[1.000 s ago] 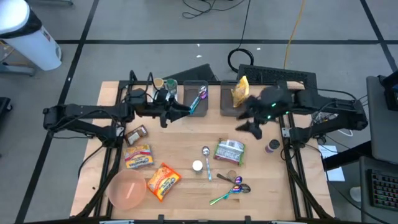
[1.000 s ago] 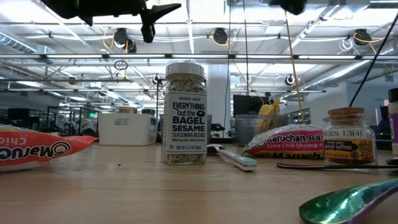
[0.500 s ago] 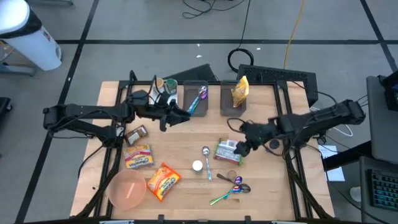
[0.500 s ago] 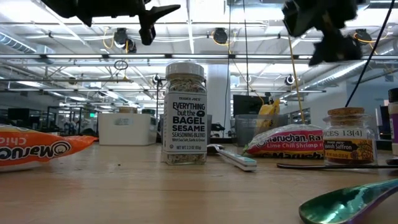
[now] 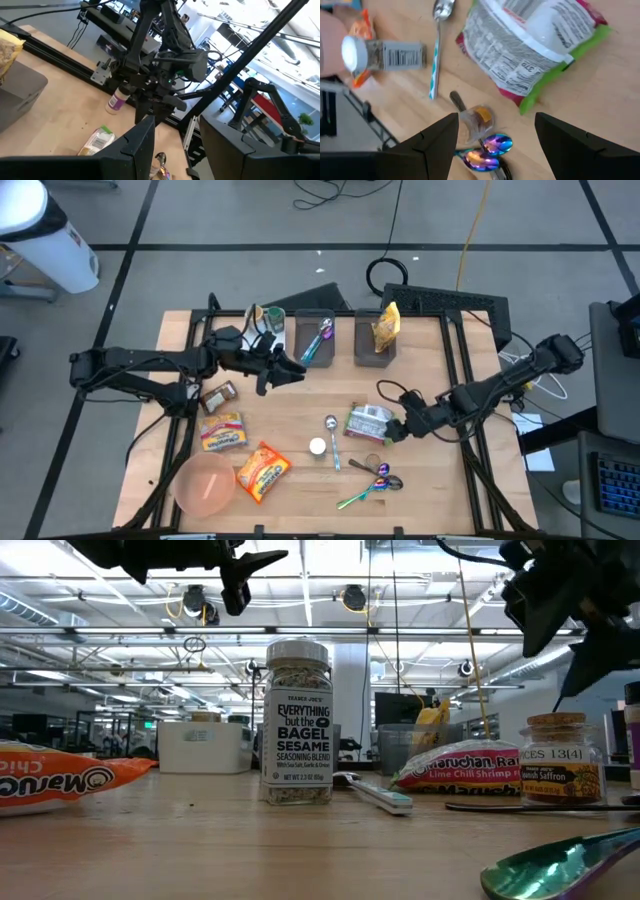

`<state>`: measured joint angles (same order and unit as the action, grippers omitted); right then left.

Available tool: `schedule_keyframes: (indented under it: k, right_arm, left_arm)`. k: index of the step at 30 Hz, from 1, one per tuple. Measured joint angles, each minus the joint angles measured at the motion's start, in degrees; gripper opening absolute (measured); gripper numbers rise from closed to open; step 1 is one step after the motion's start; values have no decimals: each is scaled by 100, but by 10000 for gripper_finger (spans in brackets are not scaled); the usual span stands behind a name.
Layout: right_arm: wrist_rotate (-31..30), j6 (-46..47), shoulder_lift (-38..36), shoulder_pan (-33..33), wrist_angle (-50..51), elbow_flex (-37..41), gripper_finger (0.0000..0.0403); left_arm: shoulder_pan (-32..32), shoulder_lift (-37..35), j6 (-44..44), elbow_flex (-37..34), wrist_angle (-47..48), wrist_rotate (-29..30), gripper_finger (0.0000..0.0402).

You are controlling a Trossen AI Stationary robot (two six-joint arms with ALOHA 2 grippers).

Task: Pick & Place Food Item
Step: Put the green noodle pack into the right black bin

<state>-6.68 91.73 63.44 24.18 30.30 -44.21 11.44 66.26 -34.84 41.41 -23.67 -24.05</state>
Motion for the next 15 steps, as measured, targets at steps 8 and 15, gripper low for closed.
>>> schedule_keyframes:
  k: [8,15]
  right_arm:
    - [-600,654,160,258,-29,239,256]
    - [-724,745,552,258,-311,254,256]
  left_arm:
    - [0,0,8,0,-8,4,163]
    - [-2,0,-7,0,-6,55,163]
